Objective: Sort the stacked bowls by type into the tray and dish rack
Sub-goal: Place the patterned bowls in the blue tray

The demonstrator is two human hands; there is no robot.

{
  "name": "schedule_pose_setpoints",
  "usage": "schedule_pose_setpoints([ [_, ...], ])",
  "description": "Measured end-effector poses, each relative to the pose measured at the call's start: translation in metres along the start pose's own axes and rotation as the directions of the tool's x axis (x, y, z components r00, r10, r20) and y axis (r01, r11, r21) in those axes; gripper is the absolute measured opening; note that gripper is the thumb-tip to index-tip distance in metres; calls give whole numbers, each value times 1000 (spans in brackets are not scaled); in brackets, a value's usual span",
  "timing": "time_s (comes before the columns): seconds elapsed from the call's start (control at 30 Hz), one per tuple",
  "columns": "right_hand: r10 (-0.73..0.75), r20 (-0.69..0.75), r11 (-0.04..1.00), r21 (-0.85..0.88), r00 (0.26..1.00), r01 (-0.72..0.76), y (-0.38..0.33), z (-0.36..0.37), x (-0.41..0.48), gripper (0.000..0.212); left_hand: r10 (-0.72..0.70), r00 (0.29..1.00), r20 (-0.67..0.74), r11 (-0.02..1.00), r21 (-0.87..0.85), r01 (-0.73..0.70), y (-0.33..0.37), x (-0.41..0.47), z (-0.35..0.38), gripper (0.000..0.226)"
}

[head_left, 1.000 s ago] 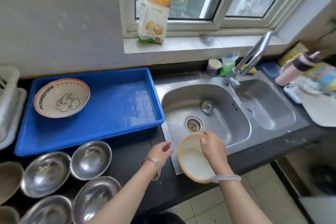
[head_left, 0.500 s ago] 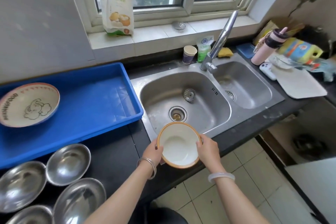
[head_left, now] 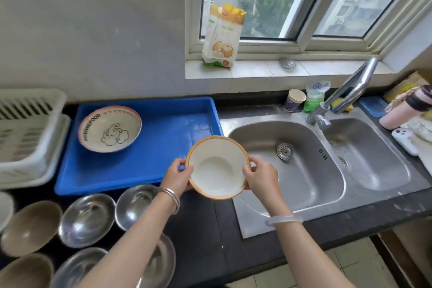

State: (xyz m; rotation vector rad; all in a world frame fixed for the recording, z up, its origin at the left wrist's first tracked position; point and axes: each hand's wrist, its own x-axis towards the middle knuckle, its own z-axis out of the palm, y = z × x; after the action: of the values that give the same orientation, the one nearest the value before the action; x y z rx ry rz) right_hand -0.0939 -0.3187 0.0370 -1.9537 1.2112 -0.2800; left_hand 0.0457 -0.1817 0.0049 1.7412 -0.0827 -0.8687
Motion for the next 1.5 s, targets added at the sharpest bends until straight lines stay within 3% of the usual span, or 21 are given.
schedule_pose_setpoints([
  [0.33, -126, 204, 990, 94, 971, 109, -117, 112, 57, 23, 43, 950, -310, 970, -213, -114, 16, 51, -126, 13],
  [0.47, -153, 246, 987, 85, 957, 136, -157, 158, 77, 22, 76, 923, -376, 981, -136, -136, 22, 81, -167, 5],
  [0.67, -160, 251, 987, 17, 955, 161, -195, 216, 105, 22, 67, 875, -480, 998, 16, -67, 25, 125, -207, 14],
  [0.97, -85, 294, 994, -47, 952, 103, -202, 262, 123, 24, 34, 859, -510, 998, 67, 0, 16, 155, -222, 25],
  [1.5, -130, 332, 985, -60, 934, 159, -189, 281, 120, 22, -2, 846, -533, 1000, 23, 16, -1, 164, -226, 25],
])
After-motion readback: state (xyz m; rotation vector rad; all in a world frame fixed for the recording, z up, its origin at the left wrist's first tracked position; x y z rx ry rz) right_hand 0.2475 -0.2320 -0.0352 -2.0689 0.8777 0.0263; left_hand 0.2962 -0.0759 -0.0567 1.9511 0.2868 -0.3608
